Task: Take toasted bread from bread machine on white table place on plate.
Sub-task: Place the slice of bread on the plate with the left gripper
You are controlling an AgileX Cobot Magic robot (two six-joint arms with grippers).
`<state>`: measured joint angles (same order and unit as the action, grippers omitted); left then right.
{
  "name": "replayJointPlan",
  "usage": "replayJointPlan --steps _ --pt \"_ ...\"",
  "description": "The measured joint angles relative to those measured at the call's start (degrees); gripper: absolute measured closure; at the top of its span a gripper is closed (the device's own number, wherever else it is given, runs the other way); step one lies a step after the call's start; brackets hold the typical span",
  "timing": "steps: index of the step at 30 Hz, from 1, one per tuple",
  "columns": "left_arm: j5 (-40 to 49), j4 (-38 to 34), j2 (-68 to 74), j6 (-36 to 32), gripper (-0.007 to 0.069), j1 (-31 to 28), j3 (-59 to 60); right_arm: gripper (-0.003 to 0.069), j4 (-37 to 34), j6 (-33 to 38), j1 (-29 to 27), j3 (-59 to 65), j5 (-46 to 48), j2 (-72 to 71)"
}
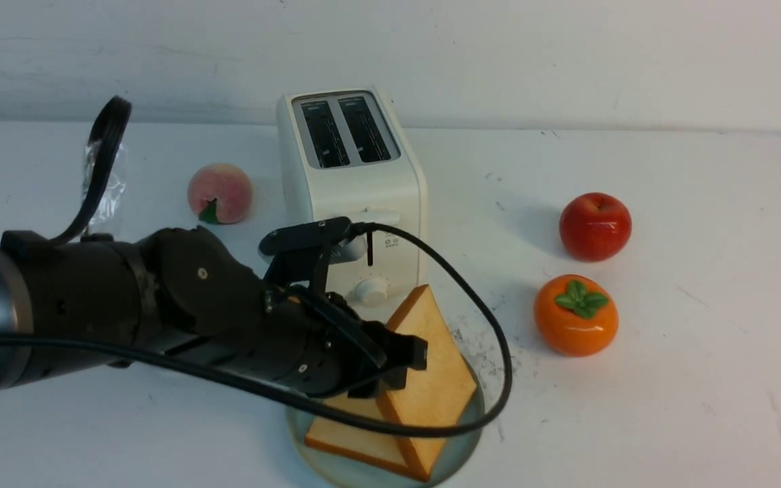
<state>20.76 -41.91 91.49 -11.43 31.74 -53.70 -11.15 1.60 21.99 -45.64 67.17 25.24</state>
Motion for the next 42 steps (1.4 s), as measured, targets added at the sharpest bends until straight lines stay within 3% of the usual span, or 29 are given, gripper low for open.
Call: replayJointPlan --steps 1,6,11,20,34,42 --pt "-0.04 0.14 0.00 0.00 0.0428 0.00 0.00 0.0615 0.00 0.00 0.00 0.00 0.00 0.00" --pt "0.72 3.99 0.00 0.00 0.0269 0.00 0.00 0.0615 -1.16 0.00 0.00 0.00 0.00 0.00" --pt "1.39 9.32 0.00 0.00 0.0225 0.00 0.00 0.0614 -2.14 0.00 0.00 0.00 0.00 0.00" --pt "3.14 18.48 0.00 5.68 0.0218 0.00 0.00 0.0603 -2.14 0.00 0.00 0.00 0.00 0.00" --pt "9.88 42.31 0.00 32.08 0.0218 0.00 0.00 0.0595 -2.14 0.00 0.00 0.00 0.00 0.00" --pt "11.82 44.17 0.00 37.18 0.0218 0.00 0.00 0.0595 -2.14 0.00 0.00 0.00 0.00 0.00"
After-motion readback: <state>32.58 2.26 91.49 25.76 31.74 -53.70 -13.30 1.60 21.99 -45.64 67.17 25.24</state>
